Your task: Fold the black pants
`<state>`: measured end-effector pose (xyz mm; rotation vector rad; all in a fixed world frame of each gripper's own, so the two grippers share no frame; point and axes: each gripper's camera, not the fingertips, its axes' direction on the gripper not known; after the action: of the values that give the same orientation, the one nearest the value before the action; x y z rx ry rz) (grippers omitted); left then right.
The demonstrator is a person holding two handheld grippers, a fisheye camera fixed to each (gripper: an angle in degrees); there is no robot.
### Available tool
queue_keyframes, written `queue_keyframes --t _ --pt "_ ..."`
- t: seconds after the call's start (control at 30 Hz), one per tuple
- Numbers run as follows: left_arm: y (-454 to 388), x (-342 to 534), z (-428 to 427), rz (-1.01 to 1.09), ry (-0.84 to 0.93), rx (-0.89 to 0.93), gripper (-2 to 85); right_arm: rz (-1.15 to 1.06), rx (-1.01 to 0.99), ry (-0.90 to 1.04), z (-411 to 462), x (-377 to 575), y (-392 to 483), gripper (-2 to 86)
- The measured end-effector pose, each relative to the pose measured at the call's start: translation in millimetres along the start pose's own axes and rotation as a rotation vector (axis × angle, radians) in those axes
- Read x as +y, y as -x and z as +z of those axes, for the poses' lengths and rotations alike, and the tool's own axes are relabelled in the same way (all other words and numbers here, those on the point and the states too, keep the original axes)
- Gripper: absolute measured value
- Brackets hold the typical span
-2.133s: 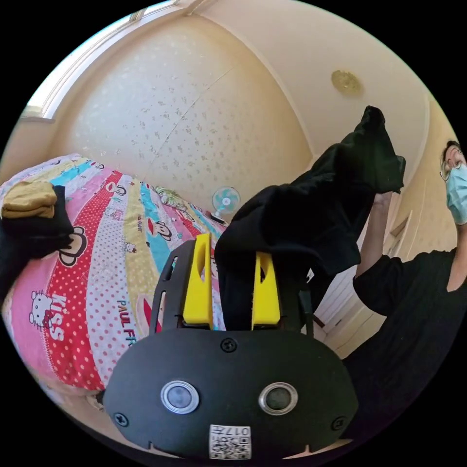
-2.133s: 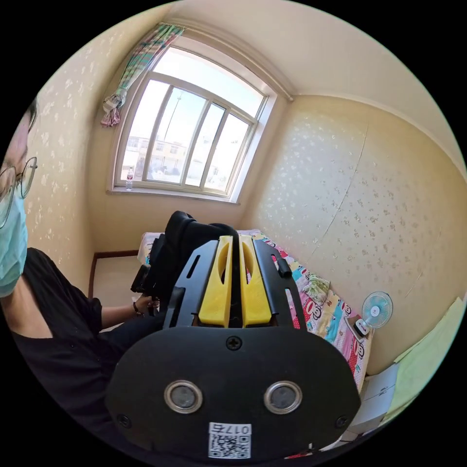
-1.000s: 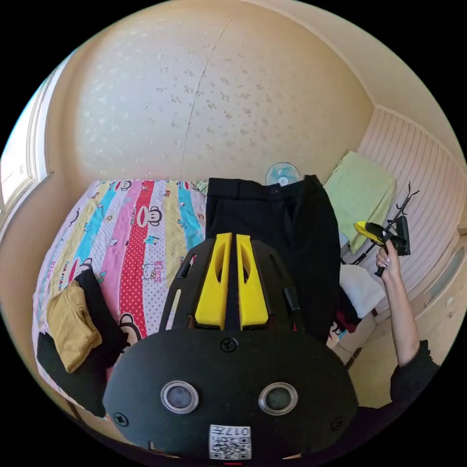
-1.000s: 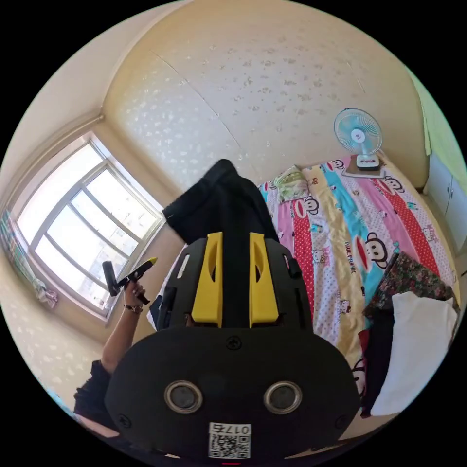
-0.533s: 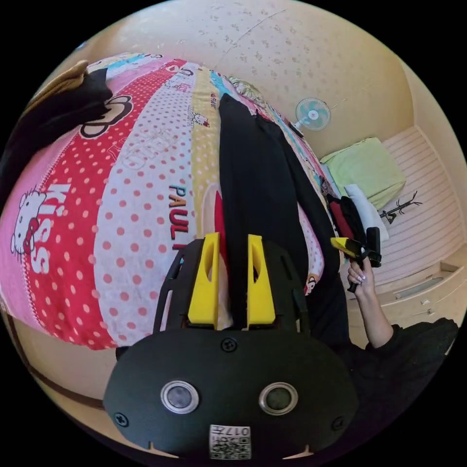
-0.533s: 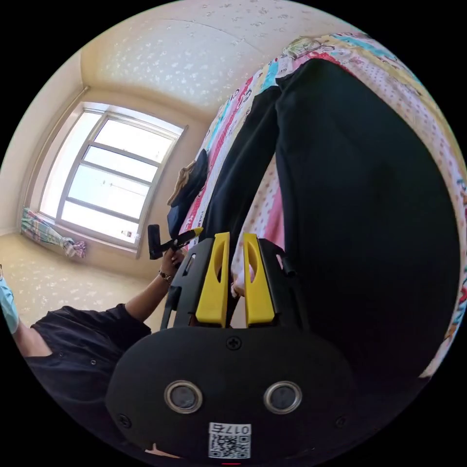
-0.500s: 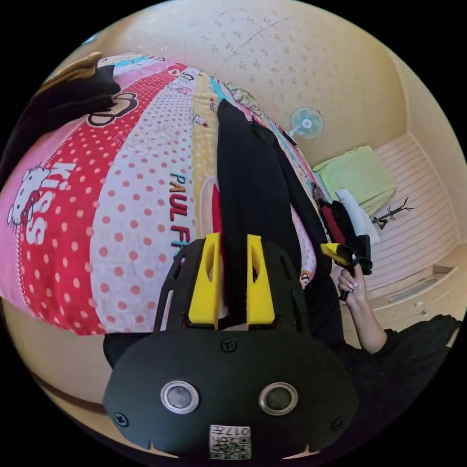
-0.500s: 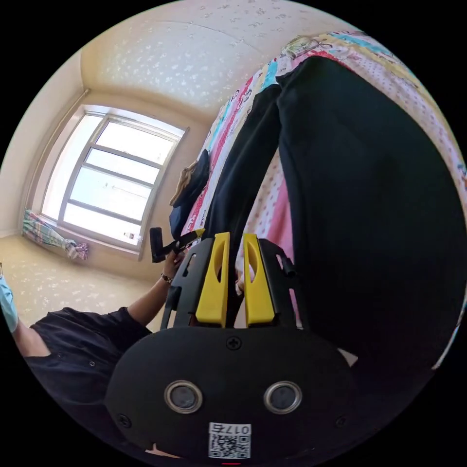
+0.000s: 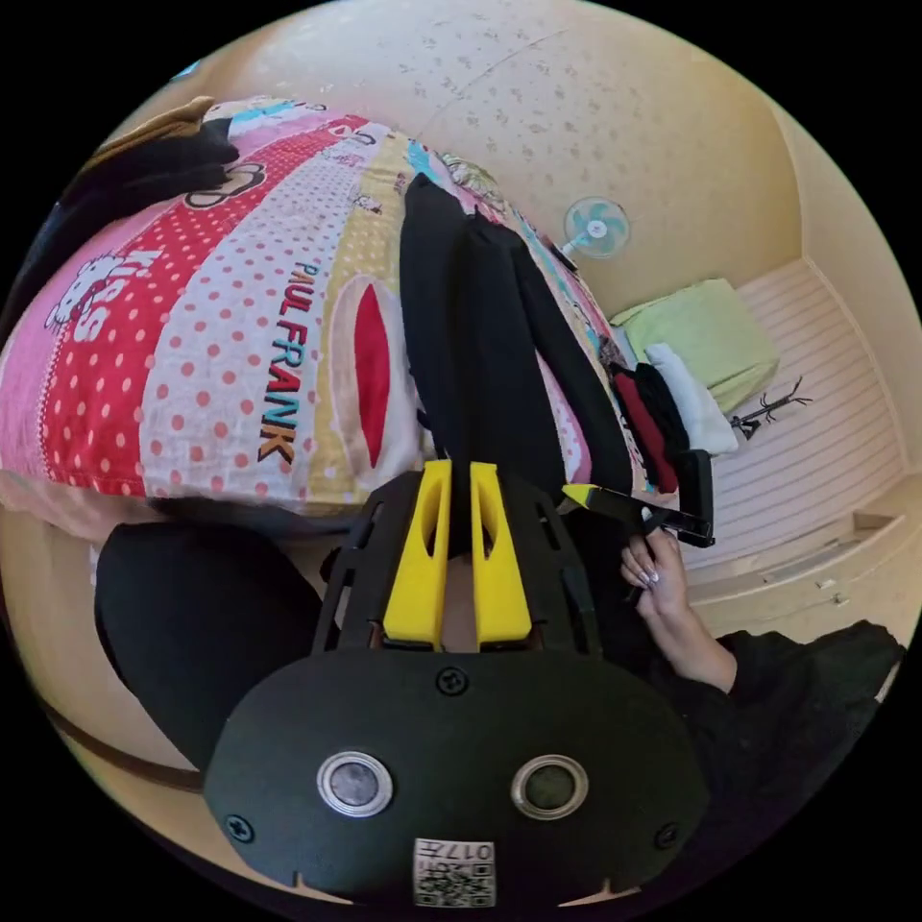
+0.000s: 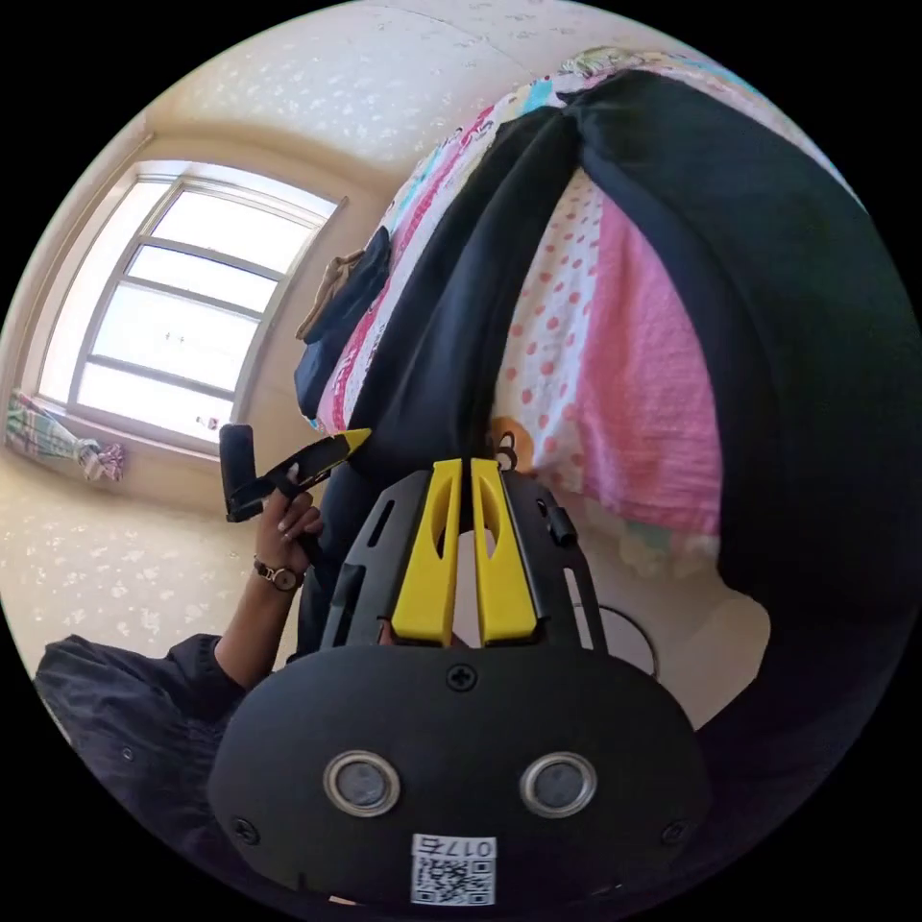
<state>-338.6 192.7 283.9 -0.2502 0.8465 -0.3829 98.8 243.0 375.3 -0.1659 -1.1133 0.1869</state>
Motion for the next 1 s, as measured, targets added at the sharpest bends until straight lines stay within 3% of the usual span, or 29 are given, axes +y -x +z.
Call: queue_keyframes --t 0.1,0.2,0.33,0.43,0.8,1.0 --pt "24 12 11 -0.148 0.048 -0.106 4.5 -0.02 0.066 -0.029 -35 7 -16 1.5" --pt "48 33 16 -0.263 0.059 -0.03 4.6 0.06 0.157 -0.103 -81 17 -52 2.4" --pt "58 59 5 -0.285 -0.019 -0.001 4.8 0.247 0.365 -0.284 -150 45 -109 7.5" --pt "55 66 2 -0.276 -0.046 0.005 6.0 0.307 0.434 -0.244 -163 51 -146 10.8" --pt "-21 47 27 -0.024 0.03 0.231 7.6 0.413 0.309 -0.015 -132 34 -216 7.3" --pt "-64 29 24 0.04 0.036 0.354 9.1 0.187 -0.033 -0.047 -167 24 -173 3.3"
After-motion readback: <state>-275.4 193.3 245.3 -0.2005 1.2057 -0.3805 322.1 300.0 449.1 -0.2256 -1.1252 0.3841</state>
